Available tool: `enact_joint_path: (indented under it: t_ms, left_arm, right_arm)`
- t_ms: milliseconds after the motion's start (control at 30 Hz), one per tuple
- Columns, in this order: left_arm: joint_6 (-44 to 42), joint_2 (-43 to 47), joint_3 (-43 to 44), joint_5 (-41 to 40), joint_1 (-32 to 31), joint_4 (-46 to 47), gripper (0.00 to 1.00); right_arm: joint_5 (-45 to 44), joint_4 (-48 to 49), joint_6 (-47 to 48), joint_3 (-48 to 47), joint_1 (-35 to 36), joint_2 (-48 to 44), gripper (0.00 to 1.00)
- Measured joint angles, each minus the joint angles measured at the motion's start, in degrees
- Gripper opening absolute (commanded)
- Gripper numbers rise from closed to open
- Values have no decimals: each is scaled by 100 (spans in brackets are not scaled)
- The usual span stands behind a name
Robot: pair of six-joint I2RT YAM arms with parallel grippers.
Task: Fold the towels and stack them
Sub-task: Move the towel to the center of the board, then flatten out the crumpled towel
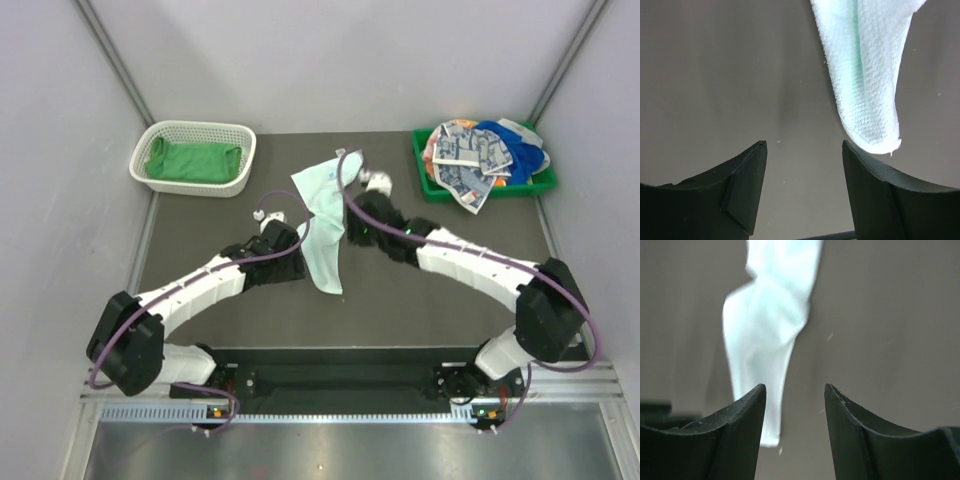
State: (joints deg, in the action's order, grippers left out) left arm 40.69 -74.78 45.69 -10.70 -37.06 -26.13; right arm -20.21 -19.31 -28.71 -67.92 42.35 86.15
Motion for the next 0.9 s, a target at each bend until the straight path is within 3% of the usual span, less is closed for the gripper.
enact_joint_path:
  t_ms: [133,267,900]
  left_arm:
    - [15,-195,160,-15,131,48,66]
    - [11,-234,321,9,365,72,66]
    - [-22,-219,369,260,570,94,66]
  right_arm:
    - [251,297,-516,715,907,232,51]
    - [435,667,-999,1012,1362,586,54]
    - [-201,1292,-2192,1733,1731,955,48]
